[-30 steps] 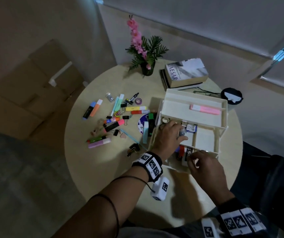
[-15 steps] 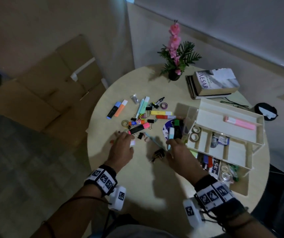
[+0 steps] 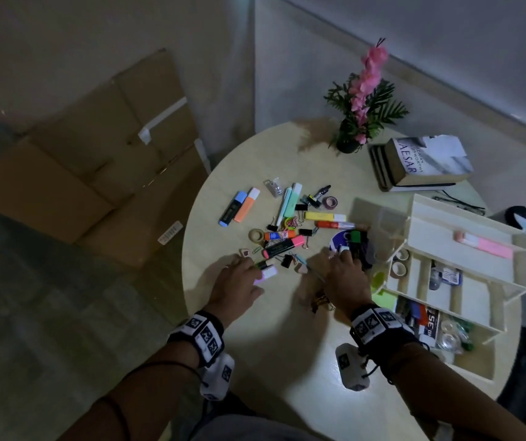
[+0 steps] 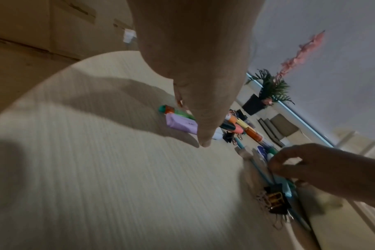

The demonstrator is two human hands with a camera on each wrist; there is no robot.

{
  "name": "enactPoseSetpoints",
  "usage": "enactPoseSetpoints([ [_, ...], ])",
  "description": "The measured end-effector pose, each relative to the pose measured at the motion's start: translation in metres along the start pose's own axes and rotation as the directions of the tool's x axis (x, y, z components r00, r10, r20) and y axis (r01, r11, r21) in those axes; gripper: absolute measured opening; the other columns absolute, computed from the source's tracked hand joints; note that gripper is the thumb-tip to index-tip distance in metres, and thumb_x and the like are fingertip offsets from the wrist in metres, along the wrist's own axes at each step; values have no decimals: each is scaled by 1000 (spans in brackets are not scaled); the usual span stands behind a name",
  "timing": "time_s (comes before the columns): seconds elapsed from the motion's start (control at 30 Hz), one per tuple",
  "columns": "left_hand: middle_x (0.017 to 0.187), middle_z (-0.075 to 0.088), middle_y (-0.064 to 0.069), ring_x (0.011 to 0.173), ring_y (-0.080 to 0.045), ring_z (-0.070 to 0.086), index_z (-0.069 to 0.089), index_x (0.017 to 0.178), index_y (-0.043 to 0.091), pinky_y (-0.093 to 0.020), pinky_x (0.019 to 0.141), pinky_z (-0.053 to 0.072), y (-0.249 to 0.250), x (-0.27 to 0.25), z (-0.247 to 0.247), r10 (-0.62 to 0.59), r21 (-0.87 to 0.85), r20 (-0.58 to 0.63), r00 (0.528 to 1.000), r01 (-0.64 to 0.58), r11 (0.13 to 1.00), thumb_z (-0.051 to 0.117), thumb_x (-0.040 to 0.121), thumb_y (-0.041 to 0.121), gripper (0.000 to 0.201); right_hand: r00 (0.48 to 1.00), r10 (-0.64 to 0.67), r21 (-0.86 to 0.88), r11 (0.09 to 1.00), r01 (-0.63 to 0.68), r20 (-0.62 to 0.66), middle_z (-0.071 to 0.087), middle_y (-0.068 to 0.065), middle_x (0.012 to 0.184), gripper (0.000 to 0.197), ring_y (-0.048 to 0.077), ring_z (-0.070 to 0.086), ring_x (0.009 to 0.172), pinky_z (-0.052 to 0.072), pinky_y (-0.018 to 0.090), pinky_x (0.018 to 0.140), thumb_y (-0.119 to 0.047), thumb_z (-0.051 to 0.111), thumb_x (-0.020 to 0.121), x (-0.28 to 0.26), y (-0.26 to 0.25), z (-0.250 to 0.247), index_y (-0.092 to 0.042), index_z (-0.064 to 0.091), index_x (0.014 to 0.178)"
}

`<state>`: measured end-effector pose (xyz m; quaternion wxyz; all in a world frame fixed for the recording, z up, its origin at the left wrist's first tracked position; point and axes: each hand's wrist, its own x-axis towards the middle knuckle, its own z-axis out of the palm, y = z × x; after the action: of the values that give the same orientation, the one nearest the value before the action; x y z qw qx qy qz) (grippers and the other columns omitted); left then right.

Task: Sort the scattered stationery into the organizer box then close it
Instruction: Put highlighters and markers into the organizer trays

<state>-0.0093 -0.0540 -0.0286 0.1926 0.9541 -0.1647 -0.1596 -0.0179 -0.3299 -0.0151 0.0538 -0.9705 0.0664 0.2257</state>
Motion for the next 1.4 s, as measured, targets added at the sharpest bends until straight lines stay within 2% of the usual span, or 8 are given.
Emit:
enactPoseSetpoints([
  [0.17, 119, 64, -1, 112, -27, 60, 65, 122, 23, -42, 91, 52, 9, 10, 2, 84, 19, 42, 996, -85, 996, 79, 87, 29, 38, 977, 160, 213, 969, -128, -138, 56, 20, 117, 26, 41, 62, 98, 55, 46, 72, -10, 55, 96, 4, 3, 2, -3, 56, 121],
  [0.33, 112, 63, 1, 106, -28, 61, 59, 123, 30, -42, 84, 55, 1, 5, 14, 200, 65, 47, 979, -203, 977, 73, 86, 17, 41, 969, 216, 255, 950, -180, -119, 60, 14, 110, 31, 38, 69, 90, 39, 32, 62, -31, 56, 99, 24, 8, 18, -9, 53, 120],
  [0.6, 119, 62, 1, 112, -21, 59, 69, 129, 22, -34, 99, 52, -10, 0, 17, 137, -196, 19, 990, -131, 972, 71, 86, 18, 43, 954, 184, 502, 864, -42, -237, 72, 8, 100, 24, 28, 71, 81, 52, 34, 61, -20, 58, 99, 3, 3, -7, -12, 55, 121],
  [0.73, 110, 58, 8, 101, -14, 59, 70, 127, 22, -35, 90, 54, 2, 5, 9, 137, -310, -39, 990, -142, 940, 72, 86, 18, 41, 907, 151, 670, 723, 170, -392, 70, -4, 94, 24, 9, 66, 79, 45, 9, 66, -9, 62, 100, -35, 8, -42, -18, 65, 122],
  [0.87, 114, 61, 6, 103, -14, 62, 71, 129, 20, -37, 88, 56, 41, 25, -8, 169, -377, -108, 980, -197, 905, 71, 91, 20, 38, 900, 201, 807, 546, 225, -387, 73, -11, 103, 22, 3, 66, 89, 52, 26, 74, -18, 54, 107, -69, 38, -60, -24, 67, 124],
  [1.07, 122, 68, 1, 110, -12, 64, 72, 131, 14, -22, 97, 50, 138, 63, -47, 239, -420, -265, 934, -335, 844, 75, 93, 12, 38, 900, 259, 928, 229, 296, -351, 69, -6, 87, 17, 6, 59, 73, 47, 22, 65, -18, 51, 110, -115, 85, -100, -16, 68, 114],
  [1.3, 118, 71, -6, 106, -26, 62, 72, 129, 12, -36, 90, 51, 243, 111, -64, 383, -308, -263, 886, -453, 837, 74, 94, 11, 35, 904, 174, 904, 260, 339, -389, 75, 0, 96, 15, 8, 68, 84, 51, 19, 74, -17, 61, 105, -134, 161, -119, -18, 69, 117],
  [1.4, 120, 74, -5, 108, -30, 58, 73, 128, 13, -39, 91, 50, 278, 130, -57, 414, -196, -260, 872, -468, 862, 77, 93, 15, 36, 873, 238, 845, 451, 289, -426, 74, -9, 88, 10, 2, 66, 75, 46, 17, 66, -22, 68, 102, -128, 205, -116, -24, 68, 111],
])
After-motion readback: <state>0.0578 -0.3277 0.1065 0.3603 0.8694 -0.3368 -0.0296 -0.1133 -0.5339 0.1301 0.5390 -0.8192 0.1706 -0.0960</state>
